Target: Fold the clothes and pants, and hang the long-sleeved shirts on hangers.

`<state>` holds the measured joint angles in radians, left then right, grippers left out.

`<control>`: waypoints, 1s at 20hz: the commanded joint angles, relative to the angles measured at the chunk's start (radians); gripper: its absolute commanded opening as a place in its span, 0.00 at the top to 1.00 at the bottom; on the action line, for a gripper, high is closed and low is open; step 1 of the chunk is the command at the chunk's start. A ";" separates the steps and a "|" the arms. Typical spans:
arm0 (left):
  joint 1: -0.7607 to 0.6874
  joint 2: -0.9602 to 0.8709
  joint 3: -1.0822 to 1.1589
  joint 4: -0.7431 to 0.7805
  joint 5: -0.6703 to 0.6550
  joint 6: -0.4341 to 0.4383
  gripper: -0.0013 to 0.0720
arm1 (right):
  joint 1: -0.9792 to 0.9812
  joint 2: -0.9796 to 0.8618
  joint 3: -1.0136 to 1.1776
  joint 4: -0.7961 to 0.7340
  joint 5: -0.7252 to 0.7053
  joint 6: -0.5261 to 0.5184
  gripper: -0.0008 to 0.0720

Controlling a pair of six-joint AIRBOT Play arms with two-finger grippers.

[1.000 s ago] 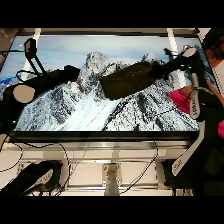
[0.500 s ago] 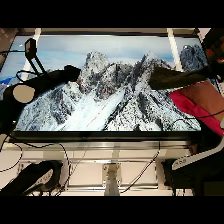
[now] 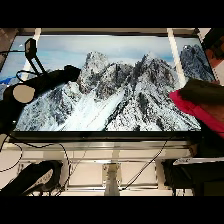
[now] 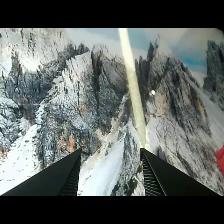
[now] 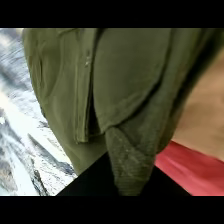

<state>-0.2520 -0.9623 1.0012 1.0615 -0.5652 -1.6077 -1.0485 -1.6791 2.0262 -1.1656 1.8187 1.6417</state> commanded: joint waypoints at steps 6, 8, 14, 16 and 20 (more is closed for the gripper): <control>0.000 0.000 0.001 0.000 0.000 0.000 0.39 | -0.059 0.033 -0.010 -0.204 0.022 0.019 0.31; 0.000 0.000 0.001 0.000 0.000 0.000 0.39 | -0.059 0.037 -0.006 -0.203 0.022 0.019 0.30; 0.016 0.001 0.001 0.027 0.004 0.000 0.50 | -0.058 0.046 -0.007 0.161 0.021 0.018 0.83; 0.060 0.009 0.010 0.066 -0.002 0.001 0.90 | -0.022 0.046 -0.007 0.504 0.015 0.013 0.97; 0.162 0.073 0.138 0.146 -0.157 0.079 0.95 | 0.182 0.082 0.007 0.937 -0.034 -0.040 0.97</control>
<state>-0.1482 -0.9234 1.0657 1.1431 -0.6163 -1.5726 -0.9798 -1.6184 2.0228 -0.5907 1.8267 1.6333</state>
